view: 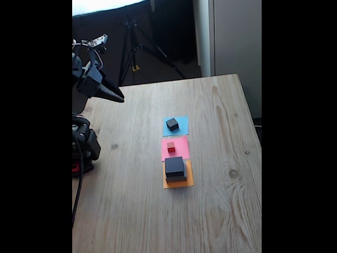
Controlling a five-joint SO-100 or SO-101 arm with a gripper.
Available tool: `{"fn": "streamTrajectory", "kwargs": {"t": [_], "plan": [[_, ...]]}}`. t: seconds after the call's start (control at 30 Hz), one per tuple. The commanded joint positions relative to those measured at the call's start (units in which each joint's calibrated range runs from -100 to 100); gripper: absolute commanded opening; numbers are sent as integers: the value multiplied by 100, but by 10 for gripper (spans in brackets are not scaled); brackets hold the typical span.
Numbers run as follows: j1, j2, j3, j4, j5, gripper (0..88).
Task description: Tower of hanoi
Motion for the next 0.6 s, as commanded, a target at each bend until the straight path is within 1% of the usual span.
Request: {"fn": "streamTrajectory", "kwargs": {"t": [0.0, 0.13, 0.23, 0.3, 0.37, 0.5, 0.53, 0.57], "plan": [[-42, -638, 1615, -953, 69, 106], [25, -1017, 3187, -2150, 69, 182], [92, -1183, 4315, -3292, 69, 238], [92, -1251, 5024, -4117, 69, 246], [83, -1282, 5815, -5153, 69, 249], [75, -1047, 7460, -7881, 69, 261], [75, -918, 7733, -8391, 69, 260], [75, -812, 7851, -8626, 69, 260]]}}
